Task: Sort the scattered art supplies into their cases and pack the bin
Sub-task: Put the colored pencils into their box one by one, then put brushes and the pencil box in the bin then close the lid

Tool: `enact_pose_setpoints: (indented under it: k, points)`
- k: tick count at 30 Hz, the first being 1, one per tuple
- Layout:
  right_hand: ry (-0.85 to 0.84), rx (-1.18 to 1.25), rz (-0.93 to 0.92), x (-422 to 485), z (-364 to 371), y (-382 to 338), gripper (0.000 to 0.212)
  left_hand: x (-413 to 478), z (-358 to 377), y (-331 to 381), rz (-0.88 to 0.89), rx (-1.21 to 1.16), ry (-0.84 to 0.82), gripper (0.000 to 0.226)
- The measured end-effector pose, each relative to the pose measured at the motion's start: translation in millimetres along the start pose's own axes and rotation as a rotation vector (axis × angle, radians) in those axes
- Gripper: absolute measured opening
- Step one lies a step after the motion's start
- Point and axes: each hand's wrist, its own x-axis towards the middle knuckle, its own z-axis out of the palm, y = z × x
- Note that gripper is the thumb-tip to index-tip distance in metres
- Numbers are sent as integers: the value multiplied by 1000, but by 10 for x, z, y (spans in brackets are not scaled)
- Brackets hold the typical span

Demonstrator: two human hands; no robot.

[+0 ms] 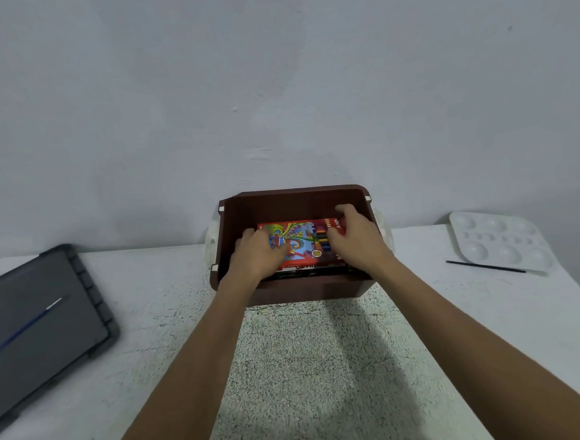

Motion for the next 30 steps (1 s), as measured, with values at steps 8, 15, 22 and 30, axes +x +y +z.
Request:
enact_pose_setpoints:
  k: [8,15,22,30]
  points:
    - [108,113,-104,-454,-284,19,38,-413,-100,199,256,-88,117,45]
    - [320,205,-75,-761,-677,414,26,-788,66,580,444,-230,215,29]
    - [367,122,62,-906,-1024,1245,26,-976,642,1082,743,-289,277,22]
    - [191,-225,157,-859,-1250,2295,32,-866,1655,1263,777,-165,2,31]
